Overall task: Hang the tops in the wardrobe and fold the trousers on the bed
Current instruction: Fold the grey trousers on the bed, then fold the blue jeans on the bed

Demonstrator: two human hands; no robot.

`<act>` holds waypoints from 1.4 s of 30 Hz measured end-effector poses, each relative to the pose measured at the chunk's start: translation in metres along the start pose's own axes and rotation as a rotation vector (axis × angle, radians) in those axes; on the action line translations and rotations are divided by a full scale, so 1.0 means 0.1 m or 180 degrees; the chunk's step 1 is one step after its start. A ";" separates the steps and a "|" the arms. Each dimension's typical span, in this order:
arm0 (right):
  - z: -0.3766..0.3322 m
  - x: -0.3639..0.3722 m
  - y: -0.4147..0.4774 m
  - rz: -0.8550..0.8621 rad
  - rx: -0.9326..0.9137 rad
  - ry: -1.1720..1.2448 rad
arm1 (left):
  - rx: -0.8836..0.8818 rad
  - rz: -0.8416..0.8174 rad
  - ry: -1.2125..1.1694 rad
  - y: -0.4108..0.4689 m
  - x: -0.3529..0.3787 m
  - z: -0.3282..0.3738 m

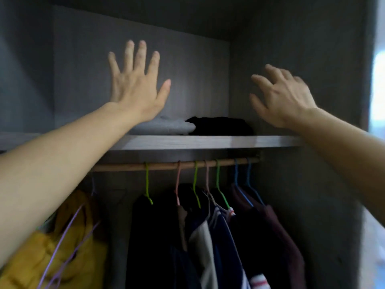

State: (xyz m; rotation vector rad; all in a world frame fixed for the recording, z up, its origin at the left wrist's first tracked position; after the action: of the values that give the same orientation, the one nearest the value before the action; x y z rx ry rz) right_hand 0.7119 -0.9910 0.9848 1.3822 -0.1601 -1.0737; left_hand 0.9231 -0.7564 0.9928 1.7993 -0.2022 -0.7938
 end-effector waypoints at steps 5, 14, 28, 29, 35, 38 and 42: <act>0.50 -0.46 -1.04 0.0161 0.0029 -0.0076 | 0.0043 -0.0059 -0.0612 -0.63 -0.47 0.89; 2.42 -1.33 -3.66 -0.0676 0.0639 -0.0678 | 0.0357 -0.0451 -0.2267 -1.94 -1.10 3.50; 4.45 -3.14 -8.24 -0.2175 0.3334 -0.1679 | 0.2548 -0.1472 -0.3786 -4.63 -2.90 7.72; 4.57 -3.26 -8.41 -0.2214 0.3435 -0.1747 | 0.2688 -0.1466 -0.3866 -4.76 -3.05 7.97; 5.50 -3.71 -9.15 -0.2399 0.3905 -0.2150 | 0.3280 -0.1218 -0.4285 -5.16 -3.77 9.41; 5.98 -3.82 -9.41 -0.2442 0.4330 -0.2158 | 0.3441 -0.1300 -0.4334 -5.14 -4.01 10.09; 6.47 -3.92 -9.71 -0.2478 0.4639 -0.2222 | 0.3579 -0.1409 -0.4366 -5.12 -4.30 10.89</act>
State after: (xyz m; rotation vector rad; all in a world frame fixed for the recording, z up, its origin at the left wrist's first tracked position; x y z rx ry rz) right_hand -0.4289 -1.0091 0.5248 2.3411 -1.1678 -2.2908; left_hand -0.1843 -1.1951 0.5288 1.9116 -1.3803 -2.5074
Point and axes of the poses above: each hand's wrist, its own y-axis towards the middle knuckle, its own x-axis out of the palm, z = x × y, the point moved 3 cm from there along y, towards the middle knuckle, and after that the axes turned 9 degrees about -z, right-handed, at the moved point
